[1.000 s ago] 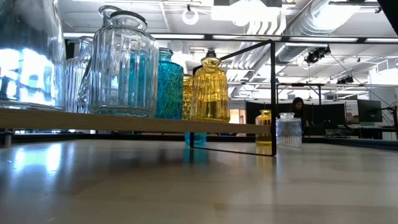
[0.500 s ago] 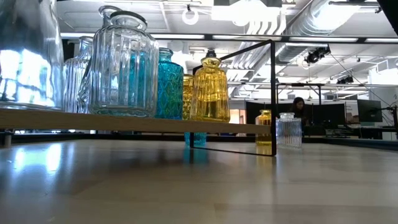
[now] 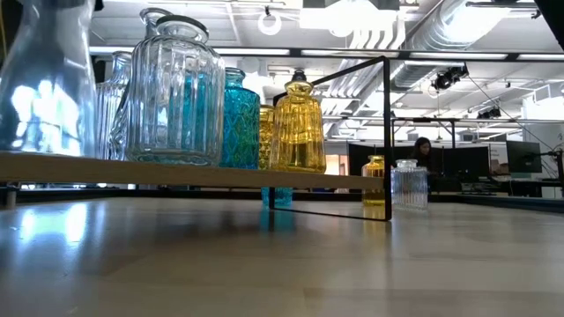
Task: Sort vases onto shelf
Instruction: Put the transparent vase on the shelf
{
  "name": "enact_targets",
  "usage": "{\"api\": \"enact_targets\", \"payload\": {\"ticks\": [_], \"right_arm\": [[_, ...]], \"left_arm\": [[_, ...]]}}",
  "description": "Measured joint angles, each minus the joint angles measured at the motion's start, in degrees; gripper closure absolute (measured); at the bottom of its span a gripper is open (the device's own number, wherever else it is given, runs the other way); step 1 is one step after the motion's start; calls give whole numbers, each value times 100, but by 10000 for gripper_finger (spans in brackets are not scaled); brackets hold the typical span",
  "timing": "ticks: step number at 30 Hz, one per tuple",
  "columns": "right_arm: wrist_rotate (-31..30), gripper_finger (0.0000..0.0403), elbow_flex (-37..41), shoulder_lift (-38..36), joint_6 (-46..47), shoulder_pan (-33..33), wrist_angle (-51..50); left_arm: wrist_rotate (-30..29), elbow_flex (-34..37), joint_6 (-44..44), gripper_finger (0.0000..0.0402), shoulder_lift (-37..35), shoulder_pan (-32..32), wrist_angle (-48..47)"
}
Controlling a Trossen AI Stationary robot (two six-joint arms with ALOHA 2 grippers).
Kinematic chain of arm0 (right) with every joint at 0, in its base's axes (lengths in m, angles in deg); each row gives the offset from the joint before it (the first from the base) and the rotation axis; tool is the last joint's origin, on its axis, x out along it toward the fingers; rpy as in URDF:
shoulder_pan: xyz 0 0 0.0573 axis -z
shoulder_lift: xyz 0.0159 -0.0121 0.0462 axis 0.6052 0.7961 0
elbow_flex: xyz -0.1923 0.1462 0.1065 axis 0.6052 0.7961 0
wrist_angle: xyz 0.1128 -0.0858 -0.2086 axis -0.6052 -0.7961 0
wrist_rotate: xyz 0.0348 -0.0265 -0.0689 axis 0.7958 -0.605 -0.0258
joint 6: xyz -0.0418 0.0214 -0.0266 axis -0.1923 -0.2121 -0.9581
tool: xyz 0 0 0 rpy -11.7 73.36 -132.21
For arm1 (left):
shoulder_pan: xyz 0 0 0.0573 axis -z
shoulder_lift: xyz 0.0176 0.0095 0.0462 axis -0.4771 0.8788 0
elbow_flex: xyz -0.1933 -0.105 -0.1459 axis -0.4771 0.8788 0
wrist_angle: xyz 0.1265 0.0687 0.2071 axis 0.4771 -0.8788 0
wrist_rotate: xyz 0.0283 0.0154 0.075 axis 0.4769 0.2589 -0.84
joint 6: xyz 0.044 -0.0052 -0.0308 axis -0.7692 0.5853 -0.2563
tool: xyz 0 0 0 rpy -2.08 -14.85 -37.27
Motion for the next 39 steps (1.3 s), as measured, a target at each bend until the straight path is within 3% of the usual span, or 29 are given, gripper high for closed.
{"api": "enact_targets", "payload": {"ticks": [13, 24, 39], "right_arm": [[-2, 329, 0, 0, -87, -5, -88], [-2, 329, 0, 0, -154, -11, -117], [-2, 329, 0, 0, -274, -15, -367]], "left_arm": [[-35, -56, 97, 401, -77, -53, 379], [-185, -459, -338, 402, -67, -384, -29], [254, -538, -479, 402, -27, -831, -443]]}}
